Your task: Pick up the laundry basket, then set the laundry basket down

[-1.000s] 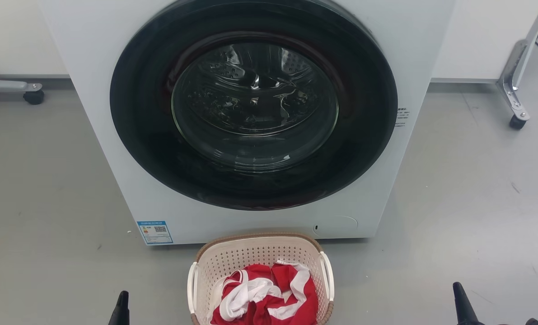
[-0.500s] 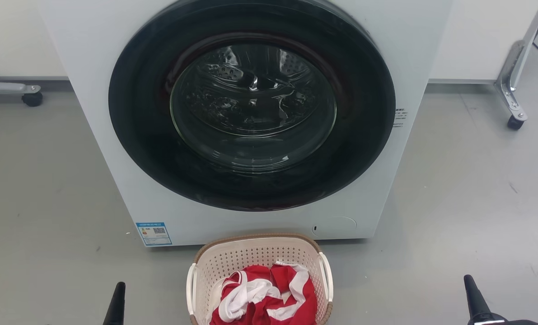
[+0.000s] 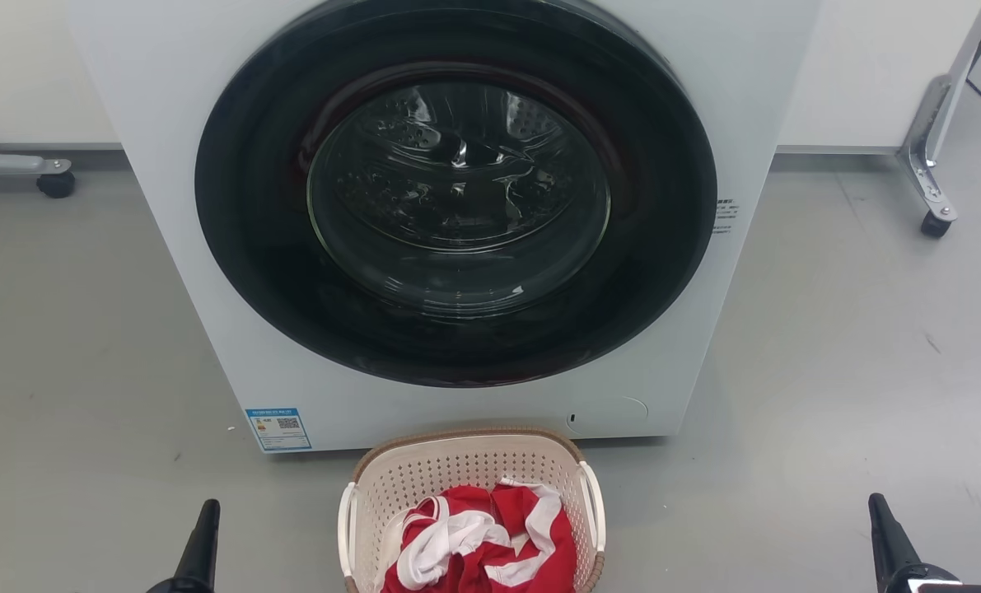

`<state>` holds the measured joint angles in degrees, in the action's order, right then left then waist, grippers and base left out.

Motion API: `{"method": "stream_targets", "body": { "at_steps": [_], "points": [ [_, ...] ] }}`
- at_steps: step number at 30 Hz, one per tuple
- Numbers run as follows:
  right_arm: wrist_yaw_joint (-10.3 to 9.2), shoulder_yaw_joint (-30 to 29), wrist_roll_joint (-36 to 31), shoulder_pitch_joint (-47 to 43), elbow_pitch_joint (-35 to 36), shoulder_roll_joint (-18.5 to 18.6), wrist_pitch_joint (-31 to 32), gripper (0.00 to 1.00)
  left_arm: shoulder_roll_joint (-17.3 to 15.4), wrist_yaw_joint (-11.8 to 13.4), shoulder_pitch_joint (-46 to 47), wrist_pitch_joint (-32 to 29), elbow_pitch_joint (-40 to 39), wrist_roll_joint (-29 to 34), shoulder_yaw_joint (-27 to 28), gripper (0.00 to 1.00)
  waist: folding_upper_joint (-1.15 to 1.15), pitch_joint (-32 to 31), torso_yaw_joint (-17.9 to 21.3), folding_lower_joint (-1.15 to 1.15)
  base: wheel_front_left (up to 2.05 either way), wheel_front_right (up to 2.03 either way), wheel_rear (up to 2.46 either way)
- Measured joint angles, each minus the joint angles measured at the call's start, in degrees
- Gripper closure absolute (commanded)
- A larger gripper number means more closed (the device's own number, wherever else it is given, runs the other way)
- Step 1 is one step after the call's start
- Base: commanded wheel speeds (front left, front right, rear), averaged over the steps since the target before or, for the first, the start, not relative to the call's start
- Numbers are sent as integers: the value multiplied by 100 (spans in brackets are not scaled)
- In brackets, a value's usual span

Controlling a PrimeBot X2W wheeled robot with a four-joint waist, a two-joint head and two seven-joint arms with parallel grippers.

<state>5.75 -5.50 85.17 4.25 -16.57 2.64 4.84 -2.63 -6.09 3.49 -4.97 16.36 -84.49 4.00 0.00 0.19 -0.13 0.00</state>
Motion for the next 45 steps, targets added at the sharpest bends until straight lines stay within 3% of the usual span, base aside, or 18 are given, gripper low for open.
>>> {"method": "stream_targets", "body": {
  "at_steps": [10,45],
  "points": [
    [115,-211,625,93,-53,-12,166,100,19,-101,113,-154,54,-709,121,100,0,-10,13,0,0,0,0],
    [115,-211,626,105,-55,-15,165,100,22,-101,113,-154,60,-715,121,100,0,-9,13,0,0,0,0]
  ]
}}
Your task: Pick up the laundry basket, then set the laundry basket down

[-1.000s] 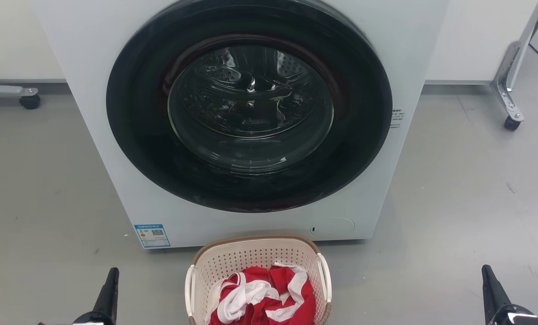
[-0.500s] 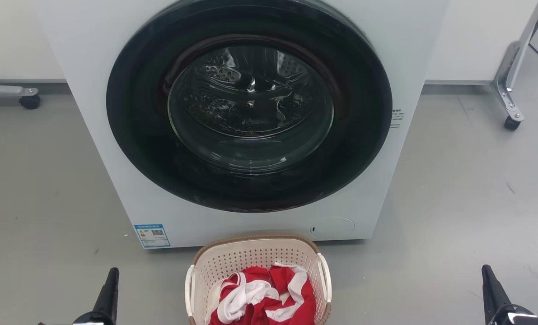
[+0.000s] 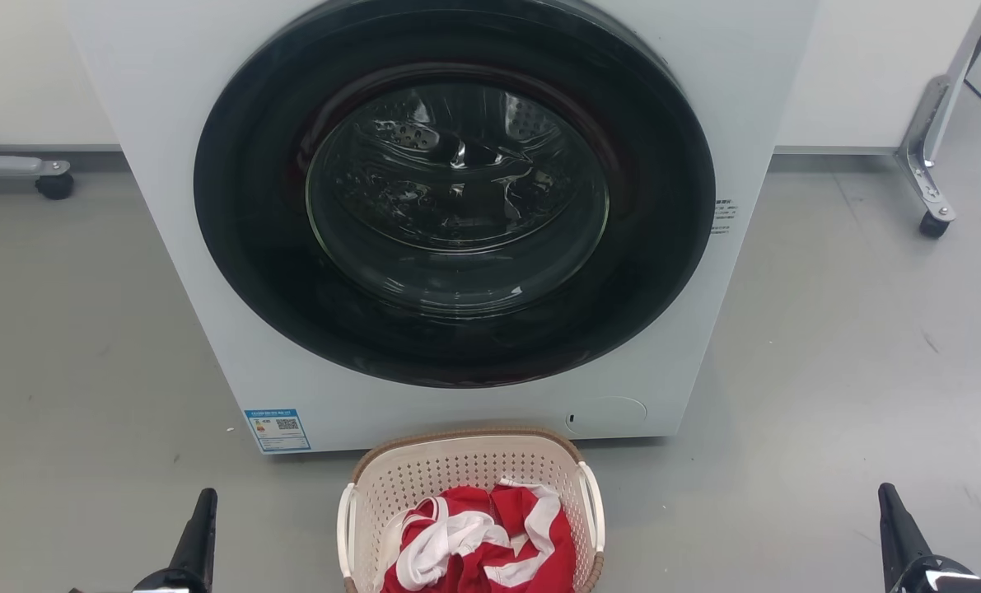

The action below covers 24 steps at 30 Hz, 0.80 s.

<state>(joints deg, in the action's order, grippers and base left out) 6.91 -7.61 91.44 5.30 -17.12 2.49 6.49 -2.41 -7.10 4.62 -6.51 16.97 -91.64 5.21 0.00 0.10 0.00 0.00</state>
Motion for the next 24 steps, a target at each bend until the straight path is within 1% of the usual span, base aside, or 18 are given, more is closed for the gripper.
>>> {"method": "stream_targets", "body": {
  "at_steps": [24],
  "points": [
    [0,0,0,0,1,0,0,100,0,0,0,0,-1,0,0,100,0,1,0,0,0,0,0]
  ]
}}
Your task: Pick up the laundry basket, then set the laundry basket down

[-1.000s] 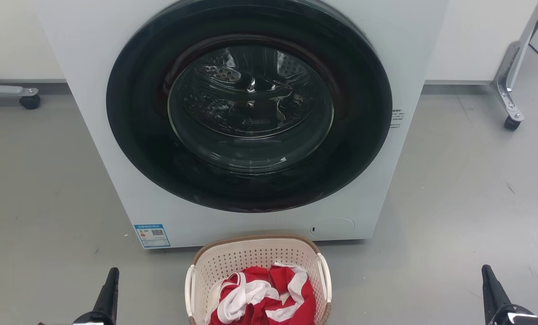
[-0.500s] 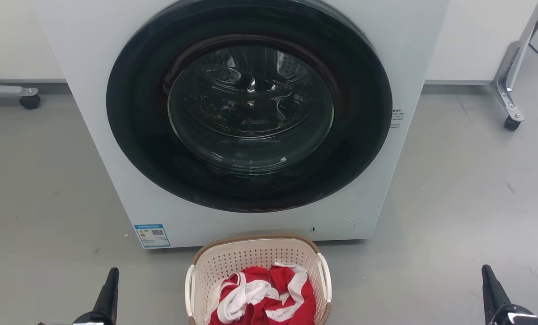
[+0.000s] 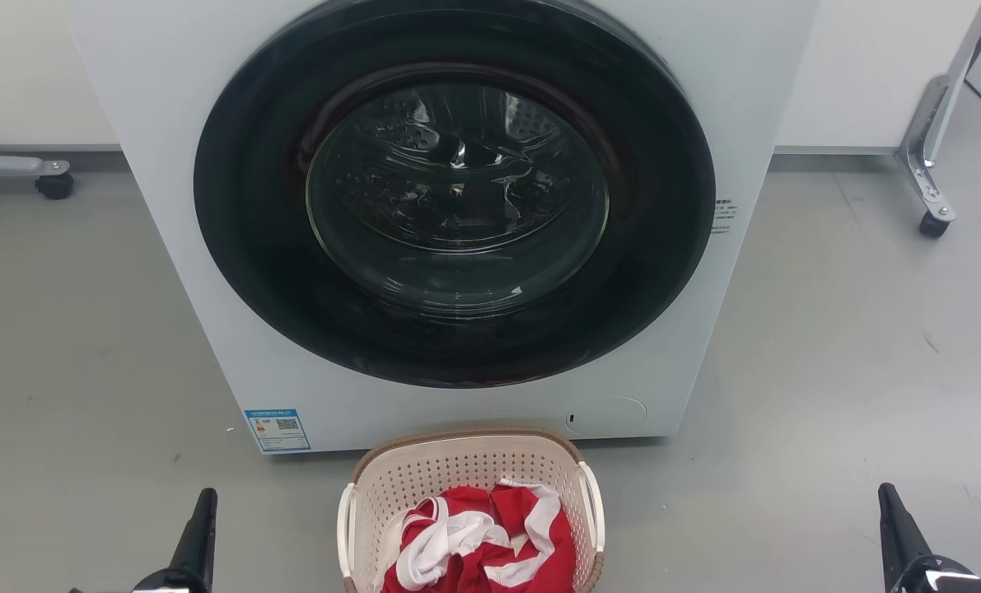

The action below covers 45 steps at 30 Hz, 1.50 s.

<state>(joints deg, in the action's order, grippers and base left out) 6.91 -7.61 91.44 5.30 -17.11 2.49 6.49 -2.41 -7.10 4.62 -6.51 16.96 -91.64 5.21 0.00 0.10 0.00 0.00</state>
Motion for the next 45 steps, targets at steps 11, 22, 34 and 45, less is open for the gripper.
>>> {"method": "stream_targets", "body": {
  "at_steps": [11,22,34,45],
  "points": [
    [0,0,0,0,1,0,0,100,0,0,0,0,0,-1,0,100,0,0,0,0,0,0,0],
    [0,0,0,0,1,0,0,100,0,0,0,0,-1,-1,0,100,0,1,0,0,0,0,0],
    [0,1,0,0,3,0,0,100,1,0,0,0,-2,-5,0,100,0,1,0,0,0,0,0],
    [0,1,0,0,3,0,0,100,1,0,0,0,-3,-5,0,100,0,1,0,0,0,0,0]
  ]
}}
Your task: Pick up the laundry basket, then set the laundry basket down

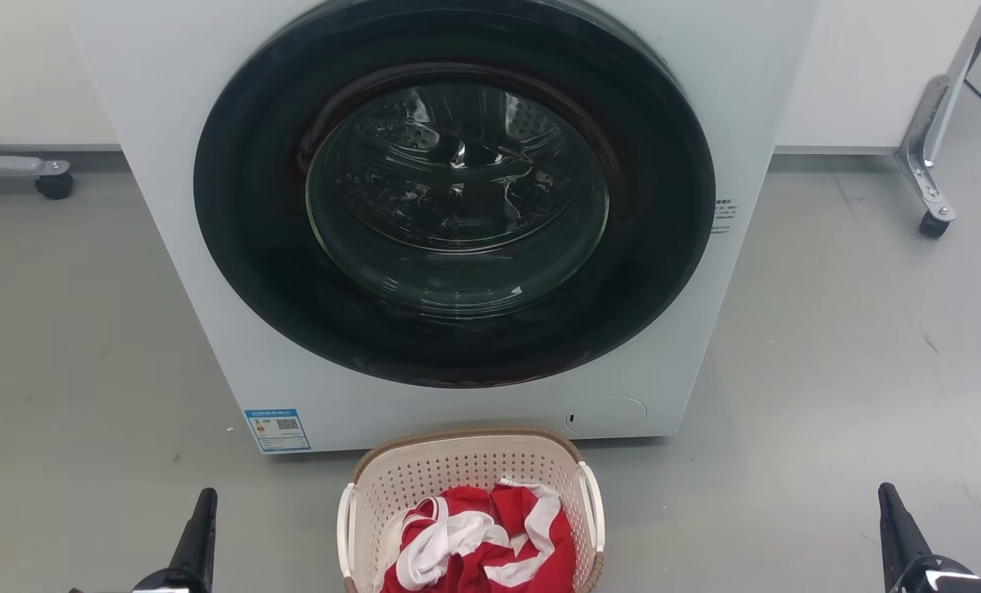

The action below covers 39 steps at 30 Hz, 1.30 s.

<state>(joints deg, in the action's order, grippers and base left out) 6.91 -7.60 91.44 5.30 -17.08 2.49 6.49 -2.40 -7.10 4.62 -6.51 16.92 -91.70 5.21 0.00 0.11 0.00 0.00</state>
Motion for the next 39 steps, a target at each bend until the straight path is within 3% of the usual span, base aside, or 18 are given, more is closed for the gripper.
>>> {"method": "stream_targets", "body": {
  "at_steps": [39],
  "points": [
    [0,0,1,0,3,0,0,100,0,0,0,0,-1,0,0,100,0,0,0,0,0,0,0]
  ]
}}
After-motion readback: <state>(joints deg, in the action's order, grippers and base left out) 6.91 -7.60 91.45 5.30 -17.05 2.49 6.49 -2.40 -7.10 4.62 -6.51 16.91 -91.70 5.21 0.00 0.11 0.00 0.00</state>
